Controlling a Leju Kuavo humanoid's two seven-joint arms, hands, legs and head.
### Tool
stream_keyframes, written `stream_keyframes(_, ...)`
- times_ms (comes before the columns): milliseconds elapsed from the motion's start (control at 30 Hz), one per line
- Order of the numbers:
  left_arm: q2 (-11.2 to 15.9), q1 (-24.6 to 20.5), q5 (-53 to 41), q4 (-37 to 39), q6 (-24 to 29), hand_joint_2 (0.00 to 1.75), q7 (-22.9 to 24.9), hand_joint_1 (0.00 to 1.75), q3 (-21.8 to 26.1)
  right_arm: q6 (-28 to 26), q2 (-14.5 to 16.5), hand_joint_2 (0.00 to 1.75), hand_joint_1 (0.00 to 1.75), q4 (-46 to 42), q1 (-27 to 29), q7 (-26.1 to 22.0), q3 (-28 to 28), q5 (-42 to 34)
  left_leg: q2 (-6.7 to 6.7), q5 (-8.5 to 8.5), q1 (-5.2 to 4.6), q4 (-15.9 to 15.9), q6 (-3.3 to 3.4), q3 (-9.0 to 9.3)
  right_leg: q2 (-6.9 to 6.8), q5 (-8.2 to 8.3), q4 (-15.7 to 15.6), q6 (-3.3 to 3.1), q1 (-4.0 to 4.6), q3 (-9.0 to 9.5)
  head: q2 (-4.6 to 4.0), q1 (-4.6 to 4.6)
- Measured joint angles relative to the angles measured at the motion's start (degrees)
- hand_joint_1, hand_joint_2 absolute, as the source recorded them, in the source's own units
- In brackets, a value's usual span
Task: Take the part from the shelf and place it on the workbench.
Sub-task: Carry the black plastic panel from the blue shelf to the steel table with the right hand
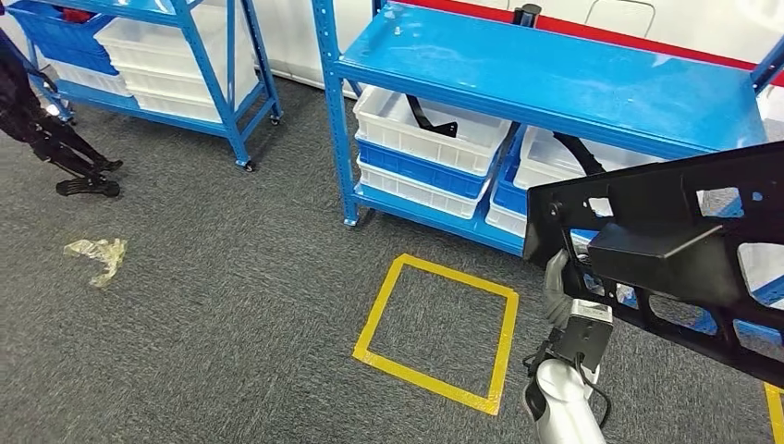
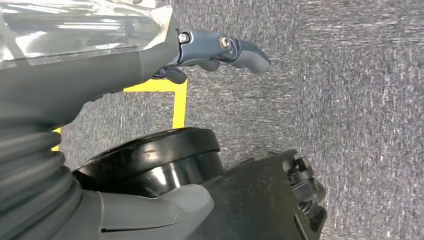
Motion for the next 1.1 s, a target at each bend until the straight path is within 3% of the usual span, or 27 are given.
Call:
stream_keyframes(33, 0.02, -0.01, 0.12, -0.02, -0.03, 1.75, -0.07, 0.0, -0.1, -0.01, -0.23, 1.75, 1.75, 0.04, 0.09, -0.01, 0.31, 0.11, -0.73, 0.32, 0.18, -0.19, 0.45, -0.01, 1.65, -1.08, 1.85, 0.04, -0.09, -0.78, 0.0, 0.04)
stream_keyframes(100, 0.09, -0.04, 0.43, -0.15, 0.08, 1.75, -0.09, 0.0, -0.45, -0.03, -0.8, 1.75, 1.75, 0.08, 0.62, -0.01, 0.69, 0.52, -2.33, 0.74, 0.38, -0.28, 1.03, -0.24, 5.4, -4.41, 9.02, -0.3, -0.26, -4.01, -0.01, 0.14)
stream_keyframes(167, 0.18, -0.03, 0.75, -0.3, 0.21, 1.75, -0.06, 0.0, -0.79, -0.04, -1.26, 1.75, 1.75, 0.07, 1.36, -0.01, 0.85, 0.89, -4.19, 0.97, 0.35, -0.25, 1.16, -0.51, 6.5, -6.63, 15.76, -0.29, -0.29, -7.16, -0.01, 0.19)
stream_keyframes(200, 0.21, 0.0, 0.9, -0.34, 0.24, 1.75, -0.03, 0.0, -0.87, -0.04, -1.37, 1.75, 1.75, 0.07, 1.63, -0.01, 0.92, 0.99, -5.15, 1.06, 0.35, -0.21, 1.11, -0.56, 6.62, -6.38, 16.2, 0.04, -0.34, -7.4, -0.01, 0.19)
stream_keyframes(233, 0.22, 0.05, 0.98, -0.39, 0.26, 1.75, 0.0, 0.0, -0.91, -0.04, -1.44, 1.75, 1.75, 0.04, 1.79, -0.01, 0.99, 1.05, -6.05, 1.13, 0.37, -0.14, 1.01, -0.55, 6.77, -5.19, 14.16, 0.53, -0.44, -6.48, 0.0, 0.18)
stream_keyframes(267, 0.24, 0.14, 1.04, -0.48, 0.34, 1.75, -0.01, 0.0, -0.95, -0.04, -1.55, 1.75, 1.75, -0.03, 1.88, -0.01, 1.1, 1.13, -6.93, 1.17, 0.42, -0.03, 0.89, -0.55, 7.29, -3.39, 10.2, 1.08, -0.64, -4.64, -0.01, 0.19)
stream_keyframes(333, 0.41, 0.38, 1.24, -0.83, 0.6, 1.75, -0.26, 0.0, -1.11, -0.04, -1.87, 1.75, 1.75, -0.25, 2.11, 0.0, 1.41, 1.31, -8.5, 1.14, 0.3, 0.41, 0.44, -0.8, 9.37, -0.7, 2.46, 1.69, -1.09, -1.1, 0.0, 0.19)
stream_keyframes(400, 0.71, 0.63, 1.52, -1.31, 0.92, 1.75, -0.68, 0.0, -1.38, -0.04, -2.19, 1.75, 1.75, -0.61, 2.52, 0.01, 1.85, 1.46, -9.67, 1.28, 0.2, 0.65, -0.28, -1.38, 10.27, -0.12, -0.1, 1.37, -1.11, 0.09, 0.0, 0.14)
stream_keyframes(433, 0.84, 0.72, 1.69, -1.55, 1.04, 1.75, -0.84, 0.0, -1.52, -0.04, -2.26, 1.75, 1.75, -0.83, 2.7, 0.02, 2.09, 1.53, -10.21, 1.45, 0.25, 0.61, -0.64, -1.67, 9.71, 0.01, -0.06, 1.04, -1.01, 0.1, 0.0, 0.11)
stream_keyframes(467, 0.99, 0.8, 1.84, -1.72, 1.15, 1.75, -0.94, 0.0, -1.66, -0.03, -2.31, 1.75, 1.75, -1.08, 2.78, 0.03, 2.34, 1.66, -10.24, 1.51, 0.3, 0.63, -0.96, -1.86, 9.1, 0.18, -0.08, 0.7, -1.13, 0.1, 0.0, 0.1)
stream_keyframes(533, 1.27, 0.88, 2.28, -2.07, 1.28, 1.75, -1.0, 0.0, -1.92, -0.01, -2.33, 1.75, 1.75, -1.62, 2.81, 0.07, 2.91, 2.04, -7.92, 0.11, 0.16, 2.49, -1.53, -2.66, 7.89, 0.42, -0.28, -0.21, -1.41, 0.13, -0.01, -0.11)
stream_keyframes(600, 1.57, 0.73, 2.81, -2.41, 1.41, 1.75, -1.04, 0.0, -2.06, 0.01, -2.38, 1.75, 1.75, -2.03, 2.95, 0.14, 3.39, 2.42, -4.6, -3.64, 0.03, 8.53, -2.02, -5.05, 6.45, 0.41, -0.35, -0.97, -1.34, 0.1, -0.01, -0.41)
stream_keyframes(667, 1.8, 0.42, 3.32, -2.75, 1.54, 1.75, -1.12, 0.0, -2.1, 0.04, -2.4, 1.75, 1.75, -2.15, 3.07, 0.25, 3.72, 2.61, -3.62, -6.78, 0.09, 15.33, -2.35, -7.53, 4.7, 0.36, -0.33, -1.22, -1.12, 0.02, 0.0, -0.51)
stream_keyframes(700, 1.86, 0.37, 3.61, -2.93, 1.62, 1.75, -1.13, 0.0, -2.16, 0.07, -2.39, 1.75, 1.75, -2.15, 3.06, 0.29, 3.89, 2.67, -3.48, -6.94, 0.13, 16.41, -2.42, -7.58, 3.83, 0.34, -0.32, -1.24, -1.07, 0.0, -0.01, -0.52)
stream_keyframes(733, 1.91, 0.43, 3.89, -3.04, 1.69, 1.75, -1.12, 0.0, -2.24, 0.09, -2.37, 1.75, 1.75, -2.15, 3.03, 0.31, 4.08, 2.7, -3.21, -6.05, 0.18, 15.22, -2.43, -6.52, 3.04, 0.33, -0.31, -1.24, -1.05, 0.02, -0.01, -0.52)
stream_keyframes(767, 1.96, 0.59, 4.2, -3.12, 1.75, 1.75, -1.08, 0.0, -2.33, 0.1, -2.33, 1.75, 1.75, -2.15, 2.98, 0.32, 4.23, 2.73, -2.55, -4.38, 0.24, 11.94, -2.39, -4.5, 2.34, 0.32, -0.3, -1.22, -1.04, 0.09, -0.01, -0.52)
stream_keyframes(833, 1.98, 1.02, 4.75, -3.18, 1.8, 1.75, -1.01, 0.0, -2.55, 0.18, -2.31, 1.75, 1.75, -2.14, 2.8, 0.32, 4.38, 2.78, 0.74, -1.88, 0.01, 4.28, -2.15, -0.45, 1.11, 0.26, -0.26, -1.07, -0.68, 0.12, 0.0, -0.55)
stream_keyframes(900, 1.93, 1.23, 5.11, -3.3, 1.79, 1.75, -1.03, 0.0, -2.8, 0.25, -2.33, 1.75, 1.75, -2.1, 2.53, 0.32, 4.46, 2.83, 2.69, -1.36, -0.47, 0.87, -1.35, 0.68, -0.17, 0.25, -0.27, -0.83, -0.07, 0.02, 0.0, -0.51)
stream_keyframes(967, 1.93, 1.25, 5.23, -3.49, 1.77, 1.75, -1.08, 0.0, -3.1, 0.3, -2.3, 1.75, 1.75, -2.07, 2.26, 0.32, 4.76, 2.89, 1.38, -1.05, -0.63, 0.58, -0.28, 0.3, -1.49, 0.25, -0.4, -0.37, 0.19, 0.13, 0.0, -0.47)
stream_keyframes(1000, 1.92, 1.26, 5.29, -3.61, 1.77, 1.75, -1.1, 0.0, -3.24, 0.32, -2.3, 1.75, 1.75, -2.05, 2.09, 0.32, 4.93, 2.92, 0.63, -0.81, -0.55, 0.38, 0.18, 0.35, -1.02, -0.02, -0.16, -0.08, 0.11, 0.08, -0.01, -0.44)
stream_keyframes(1033, 1.92, 1.25, 5.4, -3.69, 1.78, 1.75, -1.12, 0.0, -3.35, 0.34, -2.31, 1.75, 1.75, -2.04, 1.93, 0.32, 5.08, 2.94, -0.13, -0.51, -0.41, 0.17, 0.65, 0.42, 0.45, -0.77, 1.03, 0.08, 0.01, -0.39, -0.01, -0.43)
stream_keyframes(1100, 1.91, 1.2, 5.84, -3.8, 1.8, 1.75, -1.15, 0.0, -3.57, 0.38, -2.47, 1.75, 1.75, -2.0, 1.83, 0.32, 5.22, 2.97, -1.72, -0.06, -0.14, -0.04, 1.31, 0.37, 4.59, -3.67, 7.17, -0.09, -0.26, -3.22, -0.01, -0.29)
